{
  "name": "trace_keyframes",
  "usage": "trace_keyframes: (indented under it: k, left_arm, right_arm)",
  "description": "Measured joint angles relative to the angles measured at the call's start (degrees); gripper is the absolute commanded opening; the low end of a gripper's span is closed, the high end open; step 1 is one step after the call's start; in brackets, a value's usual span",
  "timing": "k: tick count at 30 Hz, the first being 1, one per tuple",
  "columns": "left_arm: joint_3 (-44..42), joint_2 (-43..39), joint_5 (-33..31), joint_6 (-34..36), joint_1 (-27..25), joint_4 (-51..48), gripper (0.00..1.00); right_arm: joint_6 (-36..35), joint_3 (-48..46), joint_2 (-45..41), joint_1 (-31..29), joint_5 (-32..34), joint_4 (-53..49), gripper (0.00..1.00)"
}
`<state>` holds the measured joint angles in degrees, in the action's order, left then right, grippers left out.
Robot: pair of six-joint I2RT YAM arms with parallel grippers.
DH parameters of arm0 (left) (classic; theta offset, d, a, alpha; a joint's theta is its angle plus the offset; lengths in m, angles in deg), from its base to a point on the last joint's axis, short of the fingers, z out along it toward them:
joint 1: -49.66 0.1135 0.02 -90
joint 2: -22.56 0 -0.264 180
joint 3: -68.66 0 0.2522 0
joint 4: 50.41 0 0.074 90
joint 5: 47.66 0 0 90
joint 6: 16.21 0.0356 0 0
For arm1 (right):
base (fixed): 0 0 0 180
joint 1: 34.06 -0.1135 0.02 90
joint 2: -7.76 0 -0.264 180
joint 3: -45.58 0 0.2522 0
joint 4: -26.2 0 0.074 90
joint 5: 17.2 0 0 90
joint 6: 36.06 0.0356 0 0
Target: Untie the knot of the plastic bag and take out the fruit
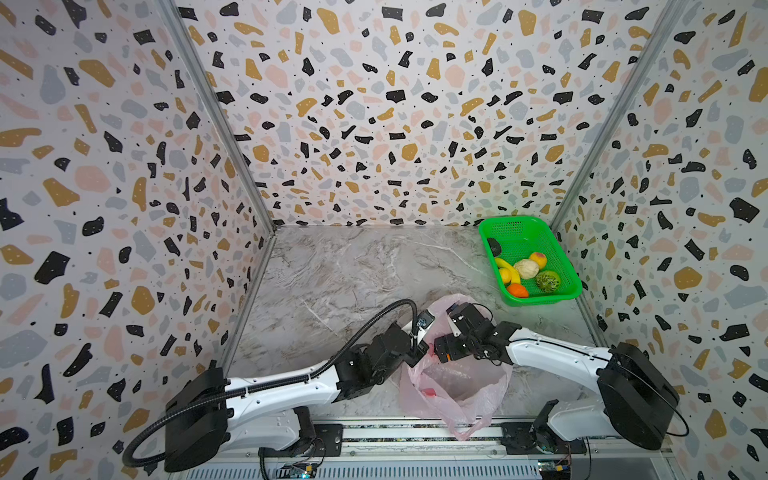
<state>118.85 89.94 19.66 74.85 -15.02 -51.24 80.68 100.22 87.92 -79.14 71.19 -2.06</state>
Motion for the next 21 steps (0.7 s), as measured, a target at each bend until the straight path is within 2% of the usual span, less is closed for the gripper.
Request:
trace_keyframes:
  k: [6, 15, 21]
  left_arm:
    - [0.0, 1.5, -3.5, 2.0, 0.0, 1.9, 0.00]
    - [0.1, 2.3, -8.6, 6.3, 1.7, 3.0, 0.00]
    - [0.2, 2.6, -8.7, 5.8, 2.4, 3.1, 0.00]
  right_arm:
    - [-1.3, 4.1, 4.9, 2.5, -2.9, 1.9, 0.99]
    - [-3.1, 12.8, 15.0, 4.7, -3.8, 12.7, 0.99]
    - [-4.6, 17.0, 17.5, 5.0, -5.7, 10.8, 0.99]
